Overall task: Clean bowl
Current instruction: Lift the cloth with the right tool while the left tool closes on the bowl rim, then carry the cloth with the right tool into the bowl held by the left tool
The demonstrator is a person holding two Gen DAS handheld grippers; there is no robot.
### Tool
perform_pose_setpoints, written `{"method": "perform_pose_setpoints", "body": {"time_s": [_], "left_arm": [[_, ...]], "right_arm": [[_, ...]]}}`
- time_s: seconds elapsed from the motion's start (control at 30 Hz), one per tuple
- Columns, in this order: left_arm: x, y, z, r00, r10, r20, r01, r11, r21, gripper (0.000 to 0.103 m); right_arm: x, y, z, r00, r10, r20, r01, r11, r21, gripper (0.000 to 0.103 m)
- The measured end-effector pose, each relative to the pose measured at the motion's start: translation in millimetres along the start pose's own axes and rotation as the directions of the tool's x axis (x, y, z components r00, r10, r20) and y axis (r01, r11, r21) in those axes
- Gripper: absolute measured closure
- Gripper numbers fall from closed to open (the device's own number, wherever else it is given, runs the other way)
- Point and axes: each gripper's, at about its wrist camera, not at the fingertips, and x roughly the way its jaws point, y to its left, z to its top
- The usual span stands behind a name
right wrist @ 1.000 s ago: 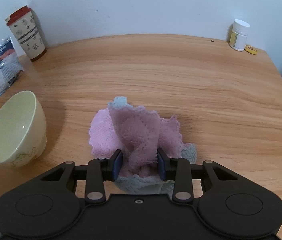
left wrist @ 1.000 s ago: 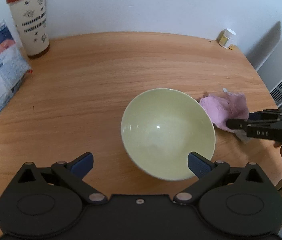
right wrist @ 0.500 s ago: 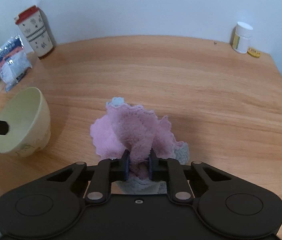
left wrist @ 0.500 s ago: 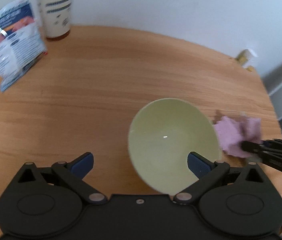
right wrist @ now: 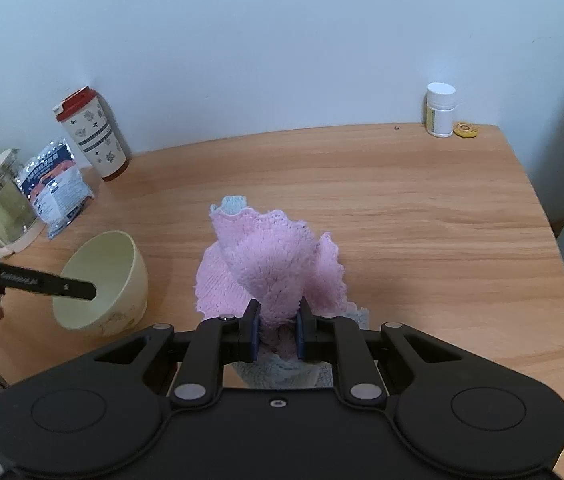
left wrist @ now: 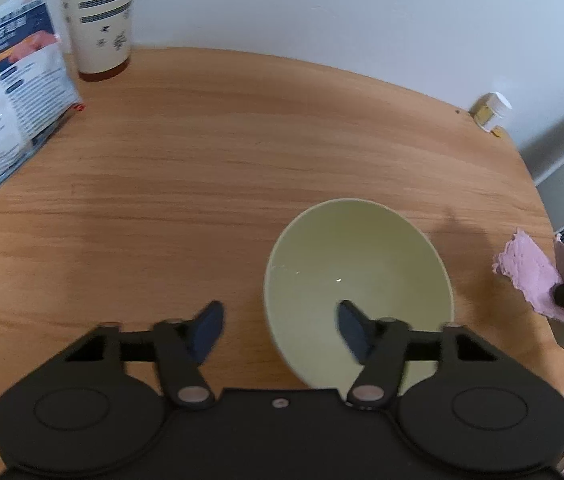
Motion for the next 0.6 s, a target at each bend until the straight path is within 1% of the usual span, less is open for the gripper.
{"method": "perform_pose_setpoints", "body": {"time_s": [0.1,0.13,0.2,0.3,0.43,0.47,0.6], "left_arm": [[1.5,-0.3,1.1,1.0,-0.001,-0.002,0.001,1.0,0.007,0.072],[1.7,-0.4,1.4,1.0,-0.004,0.0,0.004,1.0,0.01,0.078],[1.9,-1.1,2.4,1.0,-0.01,-0.005,0.01,1.0,0.024,0.086],[2.8,-0.2,2.2,1.0,-0.018,-0.009,0.018,0.999,0.03,0.092],[2.5,-0.8,-0.2,0.999,-0.032,-0.005,0.032,0.998,0.045,0.092],[2.6,-1.3,-1.3,0.999,-0.047,-0.01,0.048,0.997,0.053,0.092],[2.1,-7.7,-4.1,0.996,-0.083,-0.03,0.085,0.992,0.091,0.092]], "right_arm": [[-2.9,4.5,0.6,1.0,0.007,0.004,-0.007,1.0,-0.006,0.084],[-2.8,5.6,1.6,1.0,0.012,0.003,-0.012,1.0,-0.006,0.084],[-3.2,9.0,4.5,1.0,0.024,0.003,-0.024,1.0,-0.013,0.084],[-7.4,17.0,10.1,0.999,0.049,0.015,-0.048,0.998,-0.044,0.084],[-9.1,33.2,21.0,0.996,0.088,0.023,-0.086,0.992,-0.094,0.084],[-9.2,39.2,24.2,0.995,0.1,0.023,-0.097,0.989,-0.112,0.084],[-4.2,71.4,36.5,0.988,0.152,-0.005,-0.15,0.967,-0.204,0.084]]}}
